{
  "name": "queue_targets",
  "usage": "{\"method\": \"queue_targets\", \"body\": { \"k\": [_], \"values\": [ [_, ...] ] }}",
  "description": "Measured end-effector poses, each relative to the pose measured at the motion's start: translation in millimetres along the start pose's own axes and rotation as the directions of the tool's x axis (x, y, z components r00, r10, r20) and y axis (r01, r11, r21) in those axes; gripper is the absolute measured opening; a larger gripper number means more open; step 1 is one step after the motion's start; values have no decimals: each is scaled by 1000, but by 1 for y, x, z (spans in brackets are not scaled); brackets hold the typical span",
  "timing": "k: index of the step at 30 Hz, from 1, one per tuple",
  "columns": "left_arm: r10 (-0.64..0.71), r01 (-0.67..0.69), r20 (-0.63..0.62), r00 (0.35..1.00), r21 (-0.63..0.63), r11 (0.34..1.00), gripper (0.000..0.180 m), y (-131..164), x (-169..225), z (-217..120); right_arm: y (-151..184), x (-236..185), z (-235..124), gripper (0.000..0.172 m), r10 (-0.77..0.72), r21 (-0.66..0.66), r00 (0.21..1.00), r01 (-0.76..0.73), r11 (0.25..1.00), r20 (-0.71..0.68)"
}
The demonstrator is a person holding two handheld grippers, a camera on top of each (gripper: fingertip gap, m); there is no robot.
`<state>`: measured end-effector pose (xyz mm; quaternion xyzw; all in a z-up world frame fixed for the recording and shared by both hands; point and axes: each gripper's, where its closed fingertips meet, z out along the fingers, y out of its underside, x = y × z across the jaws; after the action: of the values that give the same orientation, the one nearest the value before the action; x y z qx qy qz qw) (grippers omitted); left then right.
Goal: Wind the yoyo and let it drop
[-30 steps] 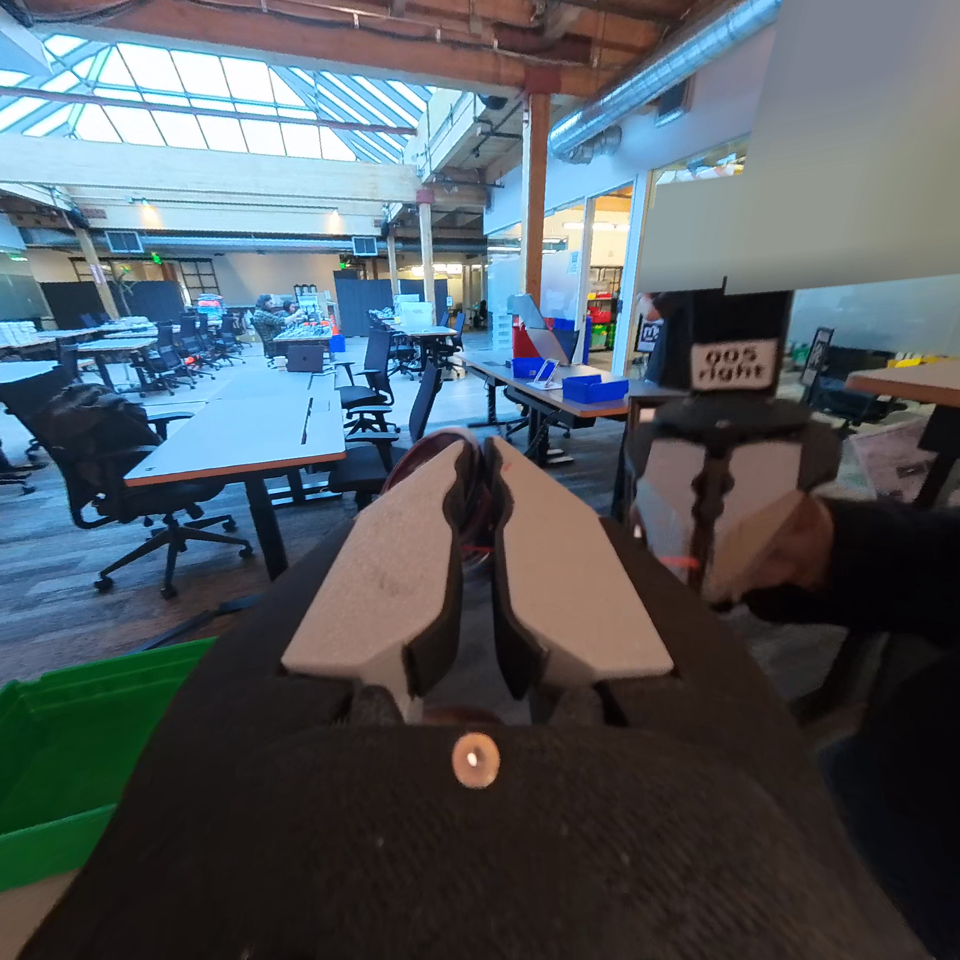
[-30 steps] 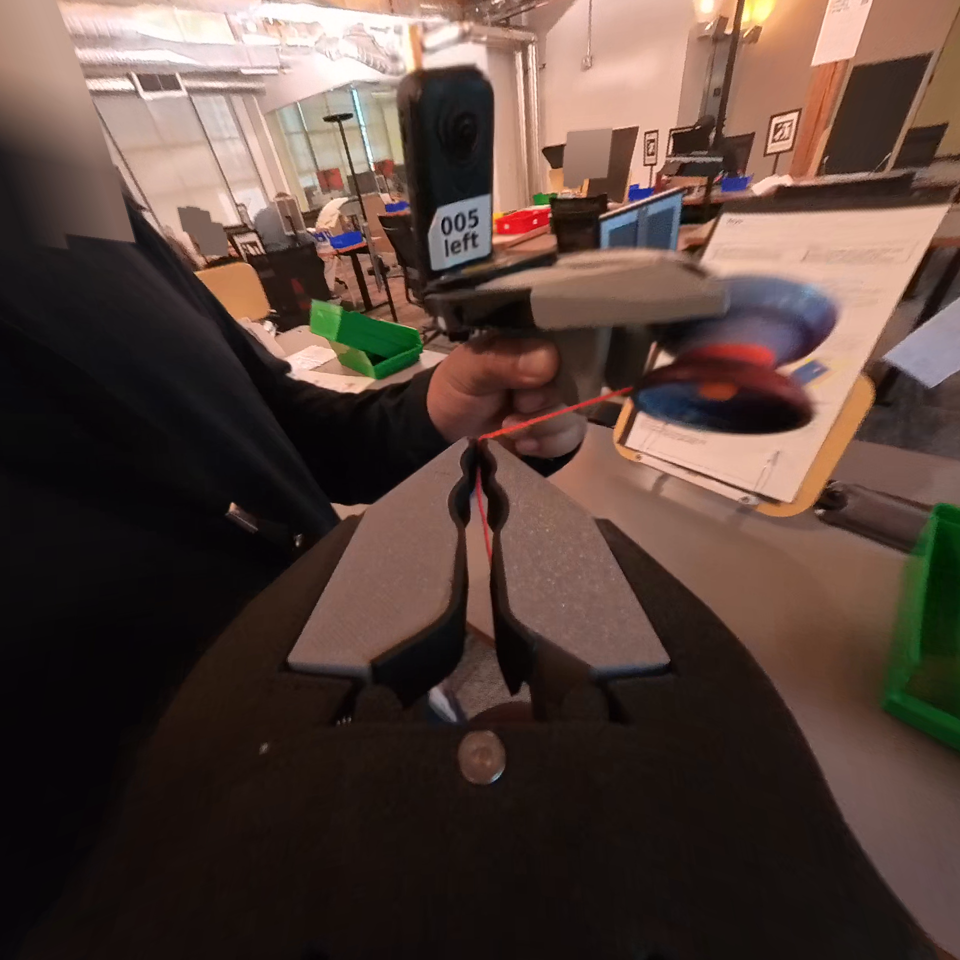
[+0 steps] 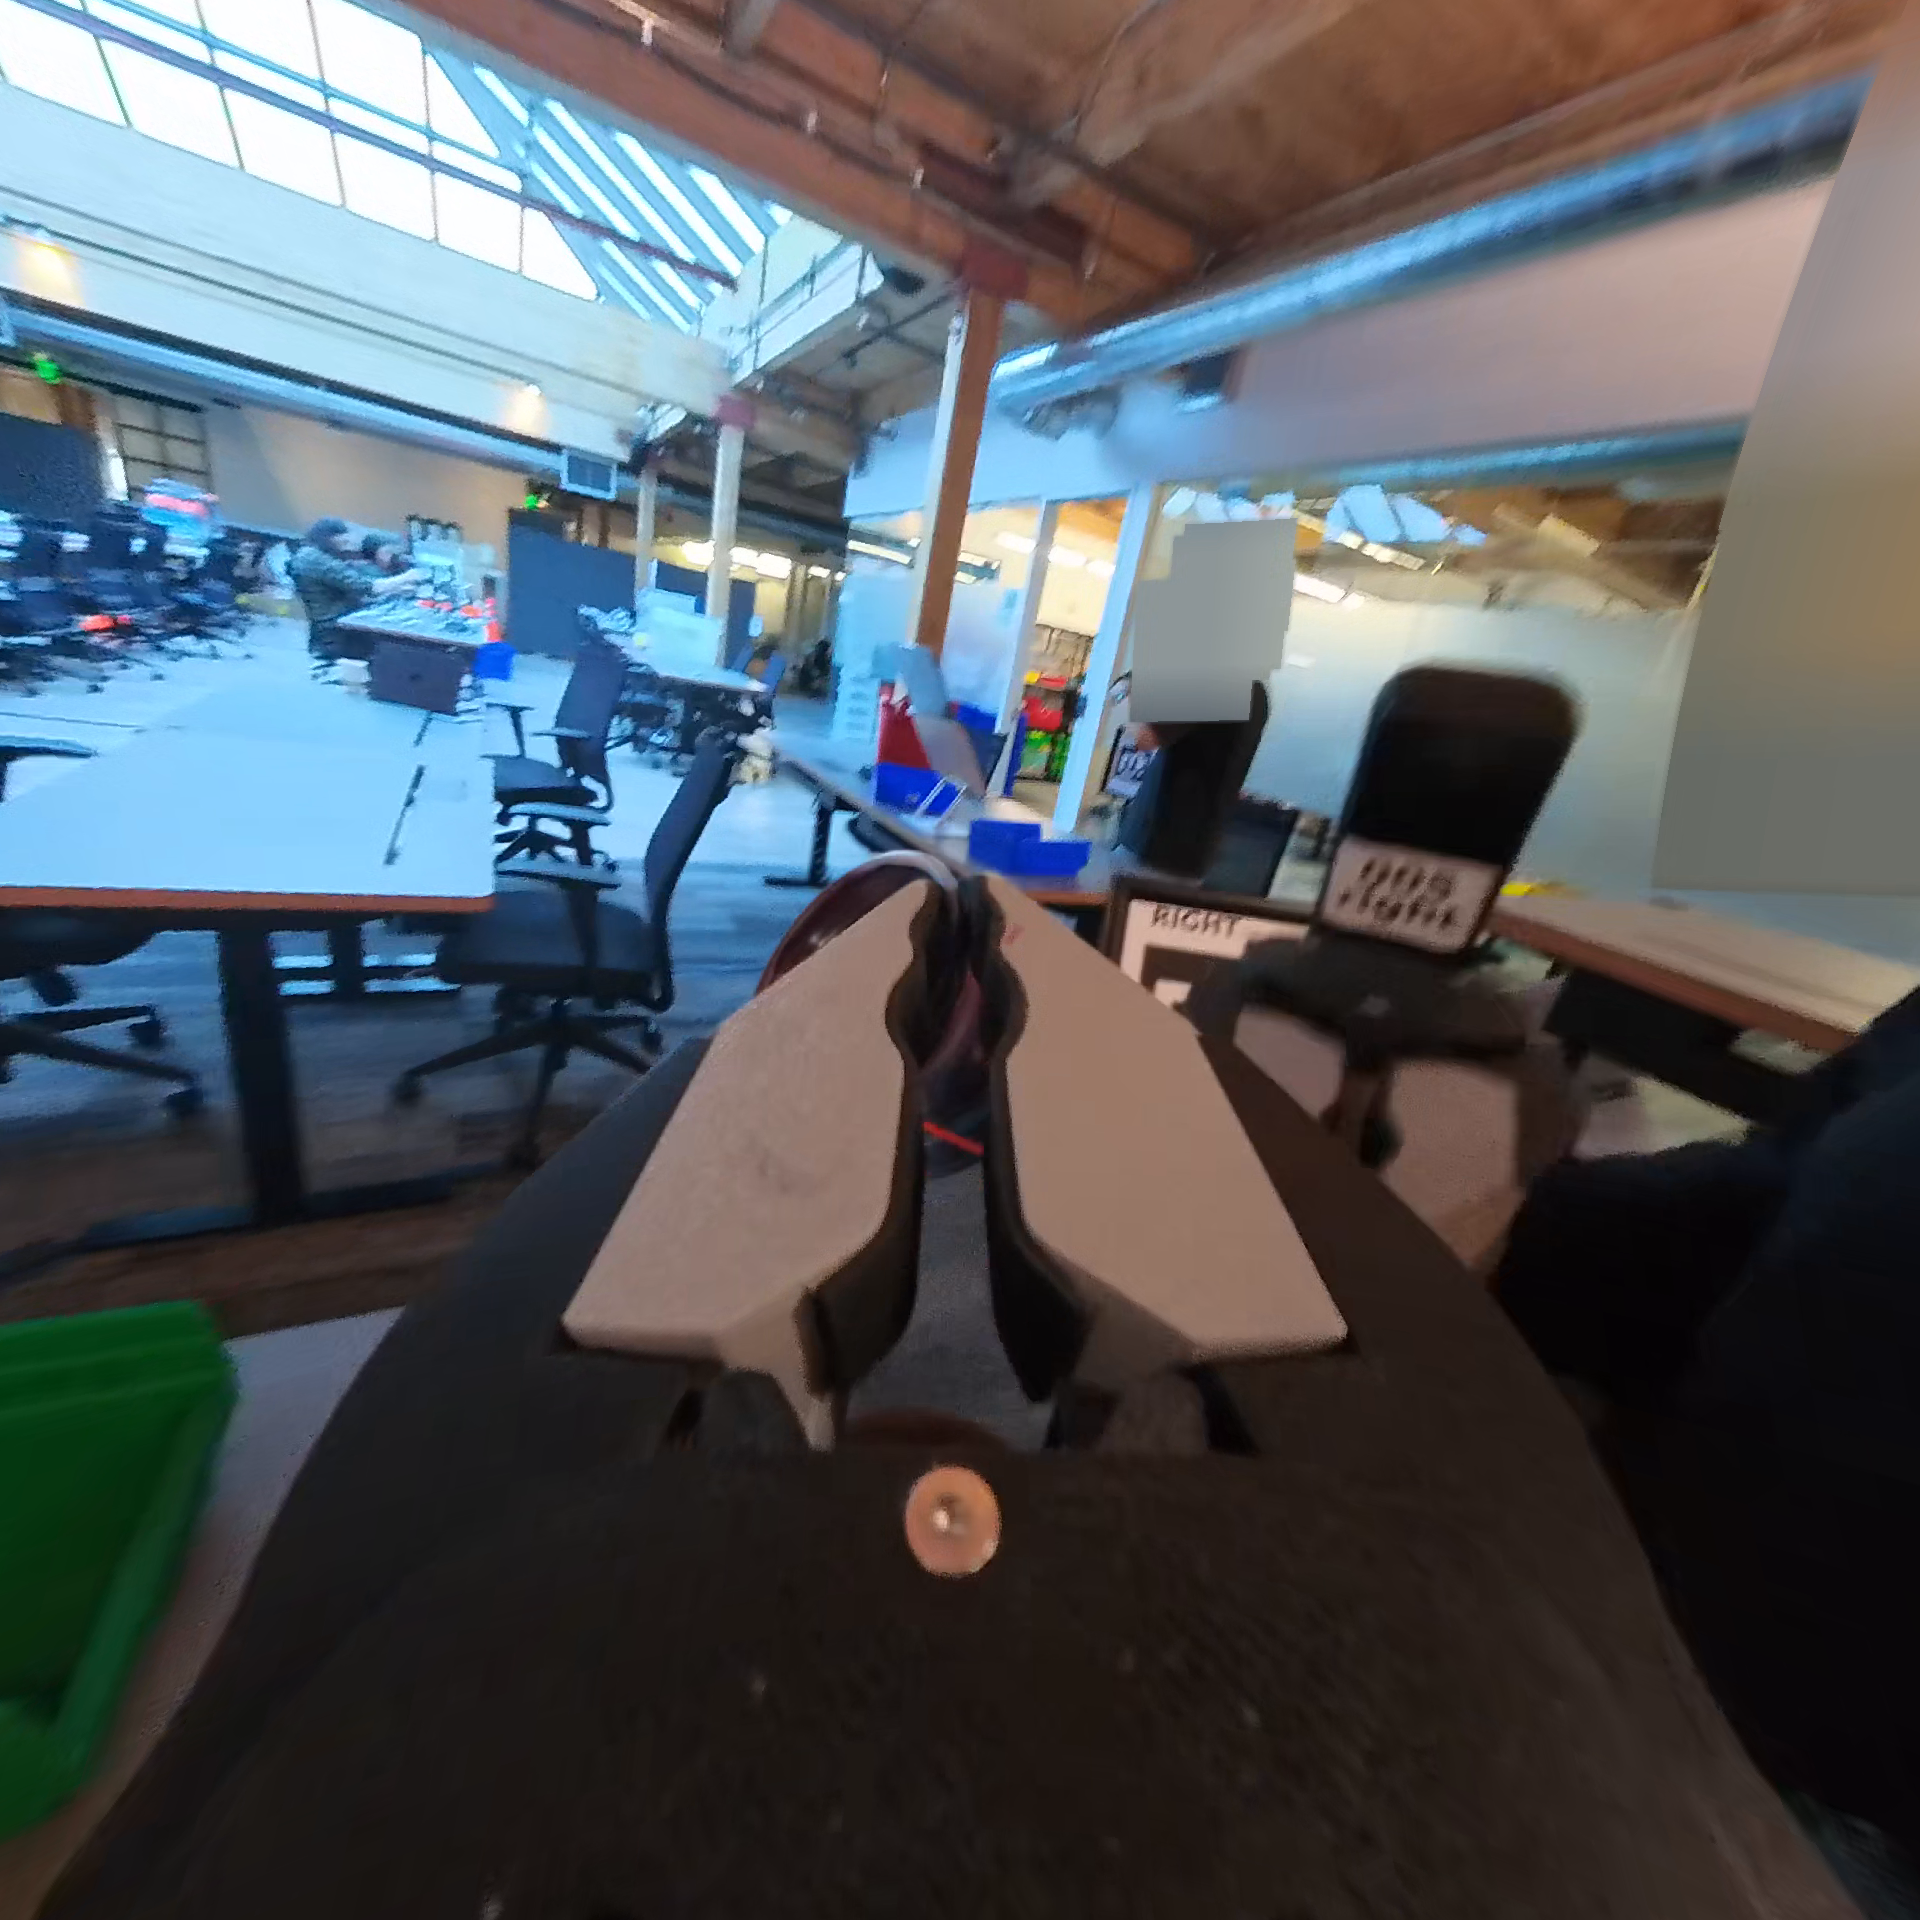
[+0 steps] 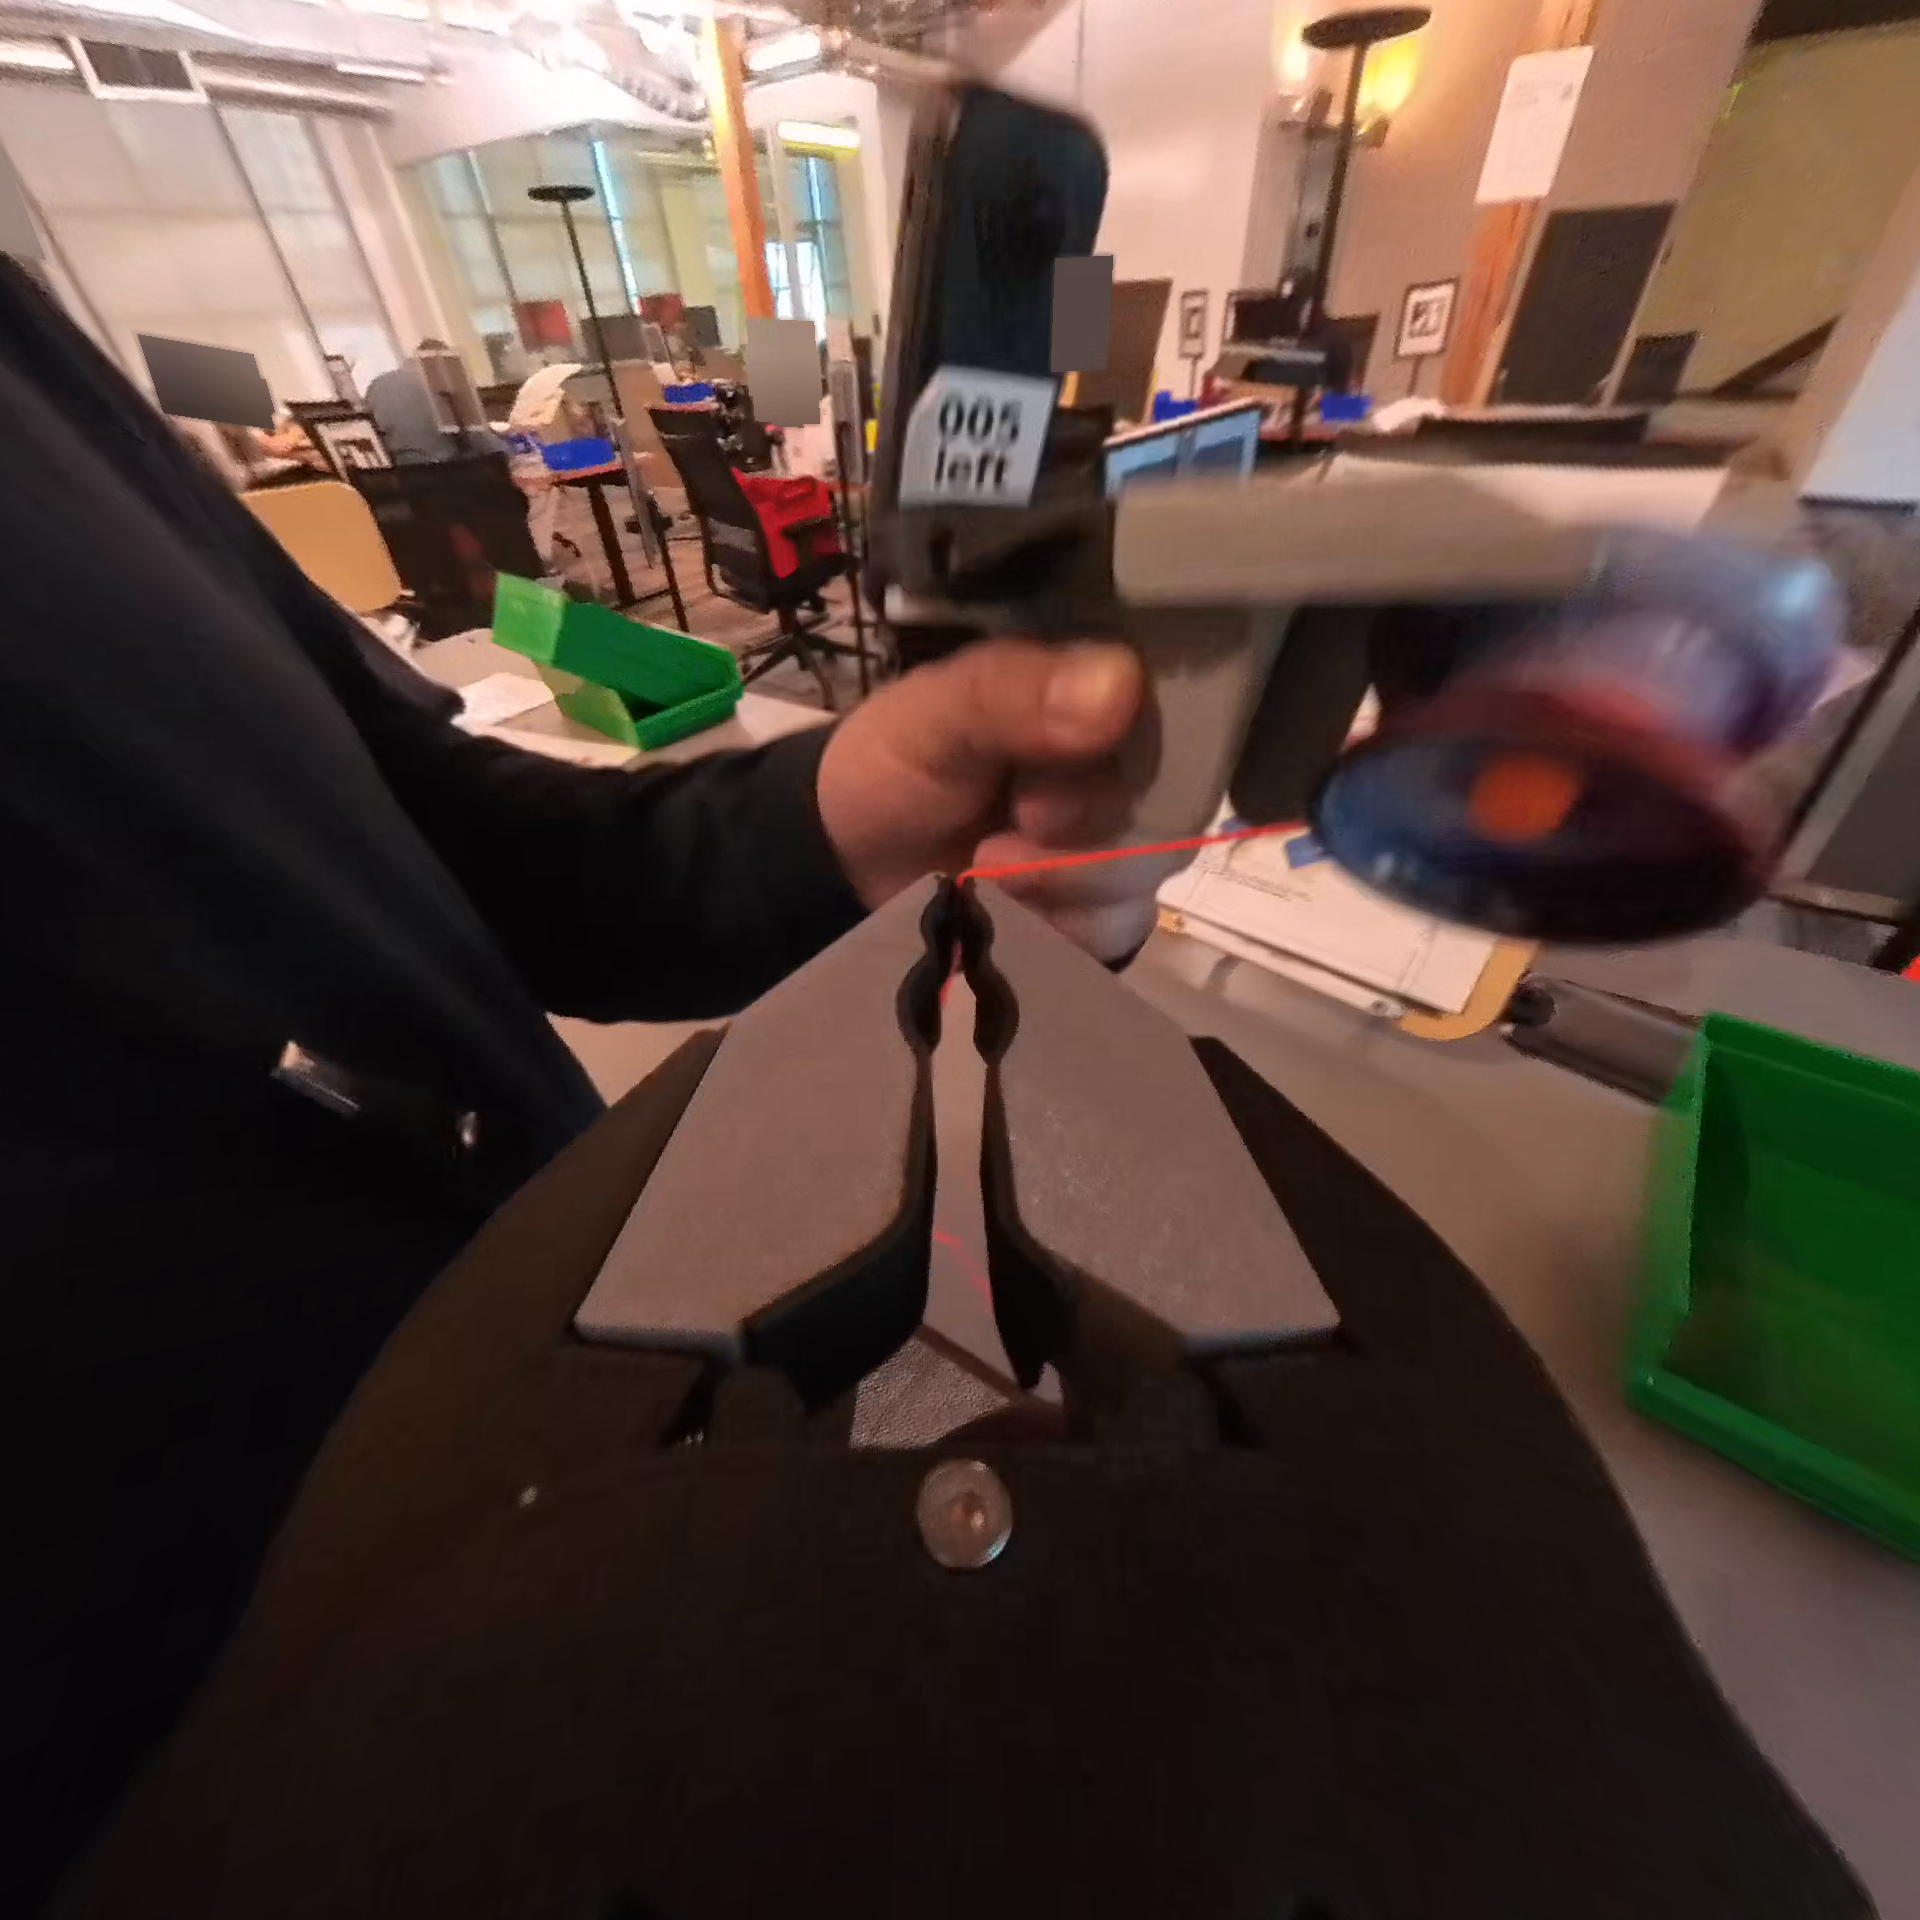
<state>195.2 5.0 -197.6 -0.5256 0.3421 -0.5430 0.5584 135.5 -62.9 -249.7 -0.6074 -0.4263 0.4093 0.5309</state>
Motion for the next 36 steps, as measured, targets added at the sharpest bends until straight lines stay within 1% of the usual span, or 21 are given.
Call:
{"method": "queue_targets", "body": {
  "k": [3,5,7,8,11,13,16,18,20,22,23,26,28,30,32,36],
  "values": [
    [52,-51,22,998,-38,998,2,13,2,2,-30,6,-18,0,-1,59,1000,2,998,-17],
    [119,-116,33,992,-69,991,2,17,6,3,-43,19,-33,0,-18,66,998,22,998,-63],
    [171,-167,29,985,-105,980,2,21,11,3,-46,38,-49,0,-68,35,987,74,997,-147],
    [174,-172,13,985,-110,979,2,22,14,2,-47,49,-59,0,-93,16,976,98,995,-198],
    [115,-122,-78,990,-100,987,2,22,30,-1,-38,72,-77,0,-153,-81,949,136,987,-276],
    [107,-120,-160,981,-71,990,2,20,45,-2,-26,81,-78,0,-204,-136,930,169,976,-306],
    [69,-86,-241,968,-61,994,2,17,61,-2,-8,82,-68,0,-205,-135,939,173,976,-276],
    [32,-41,-248,968,-32,999,1,10,63,-1,5,75,-56,0,-143,-92,965,125,988,-222],
    [-24,30,-254,967,20,999,2,-2,61,-3,7,61,-41,0,-34,6,988,36,999,-151],
    [-75,93,-230,970,67,993,1,-11,53,-4,8,51,-31,0,49,85,992,-39,996,-119],
    [-81,100,-212,974,83,992,2,-13,48,-4,11,48,-26,0,82,98,991,-71,993,-108],
    [-93,112,-166,982,111,987,2,-18,37,-5,31,37,-11,0,112,37,991,-109,993,-74],
    [-87,99,-118,989,104,990,3,-16,29,-5,35,29,-7,0,132,35,990,-131,991,-45],
    [-70,76,-58,996,103,992,3,-14,19,-8,33,23,-6,0,164,46,986,-163,986,-17],
    [-37,36,17,999,89,995,3,-11,8,-10,37,18,-4,0,180,19,984,-180,984,-6],
    [126,-129,157,980,13,992,2,-2,-7,-13,43,-3,3,0,160,-57,986,-158,986,42]
  ]
}}
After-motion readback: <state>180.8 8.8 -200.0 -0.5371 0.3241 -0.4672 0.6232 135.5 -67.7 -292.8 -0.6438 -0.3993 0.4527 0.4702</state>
